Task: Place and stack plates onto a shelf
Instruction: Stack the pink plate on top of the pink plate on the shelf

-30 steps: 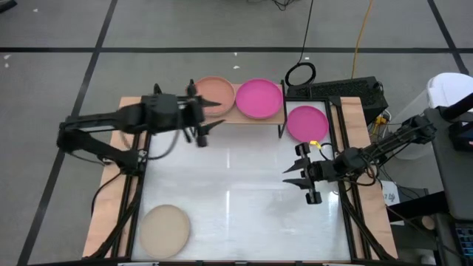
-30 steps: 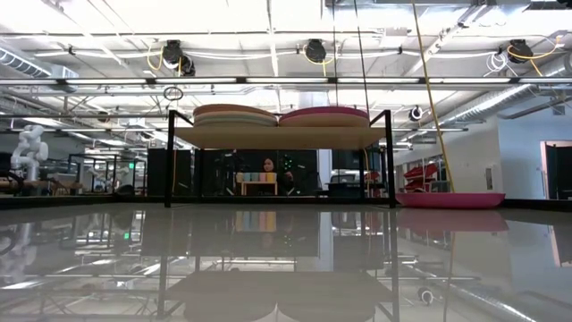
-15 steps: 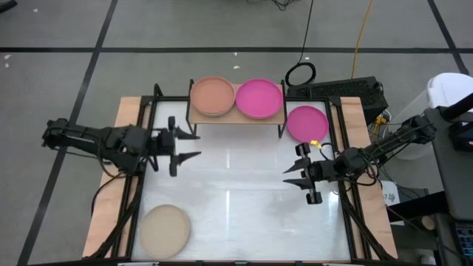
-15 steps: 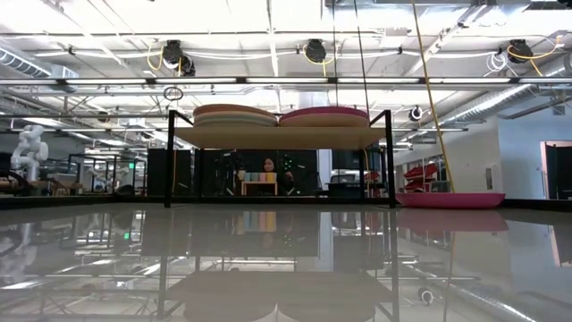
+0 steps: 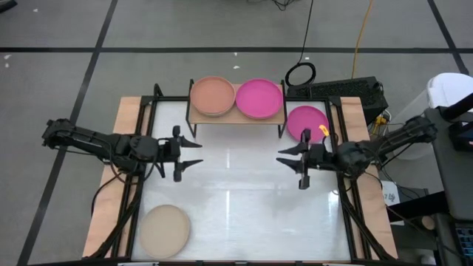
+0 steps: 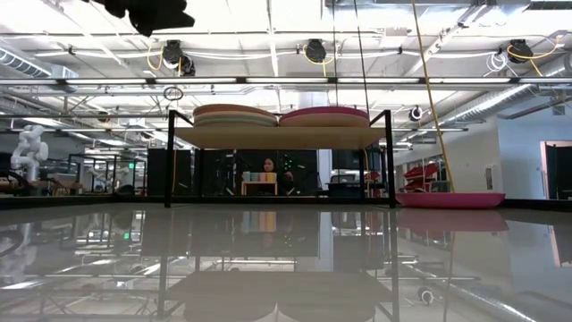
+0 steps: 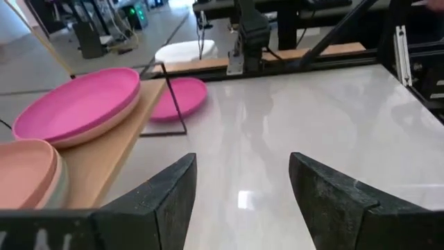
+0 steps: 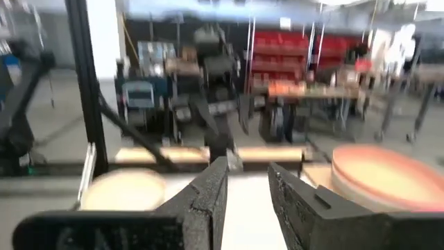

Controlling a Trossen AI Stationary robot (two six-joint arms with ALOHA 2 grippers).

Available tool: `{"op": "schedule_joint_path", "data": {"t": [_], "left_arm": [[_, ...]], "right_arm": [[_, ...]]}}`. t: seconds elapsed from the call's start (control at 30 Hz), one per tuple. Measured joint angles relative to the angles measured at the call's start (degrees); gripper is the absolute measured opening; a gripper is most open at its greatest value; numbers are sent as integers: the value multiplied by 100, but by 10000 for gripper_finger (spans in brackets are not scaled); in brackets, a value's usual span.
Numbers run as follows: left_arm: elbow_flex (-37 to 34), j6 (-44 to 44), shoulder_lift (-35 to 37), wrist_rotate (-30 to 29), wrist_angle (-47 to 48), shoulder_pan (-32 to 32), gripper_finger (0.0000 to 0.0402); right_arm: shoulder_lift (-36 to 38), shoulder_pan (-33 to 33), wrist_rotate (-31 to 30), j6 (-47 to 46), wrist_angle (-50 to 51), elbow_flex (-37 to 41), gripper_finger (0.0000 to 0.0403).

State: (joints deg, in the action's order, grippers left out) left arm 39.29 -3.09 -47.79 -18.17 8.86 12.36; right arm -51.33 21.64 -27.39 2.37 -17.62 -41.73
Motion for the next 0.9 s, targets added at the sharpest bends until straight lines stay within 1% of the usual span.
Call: {"op": "schedule_joint_path", "data": {"t": [0.07,0.17,0.27,0.33,0.43,0.57,0.63,0.8,0.9], "left_arm": [[-1,159,-5,0,-28,0,234],[2,371,-33,11,0,14,234],[2,332,-26,44,-15,83,234],[2,330,-25,59,-41,165,234],[2,492,-4,52,-232,465,234],[2,263,-90,-44,-437,975,234],[2,249,-148,-89,-483,1139,234],[2,1179,-518,-85,-389,1388,234],[2,1479,-837,-87,-401,1439,234]], "right_arm": [[2,-90,4,-272,861,-343,91],[-11,-264,7,-878,2437,-876,91],[-38,-453,26,-1561,3957,-1347,91],[-66,-529,28,-1955,4715,-1528,91],[-74,-556,41,-2286,5299,-1511,91],[-76,-560,204,-2497,5828,-1276,91],[-83,-647,206,-2772,6271,-1168,91],[-144,-979,363,-3452,7124,-843,91],[-141,-1243,487,-3563,7191,-626,94]]}}
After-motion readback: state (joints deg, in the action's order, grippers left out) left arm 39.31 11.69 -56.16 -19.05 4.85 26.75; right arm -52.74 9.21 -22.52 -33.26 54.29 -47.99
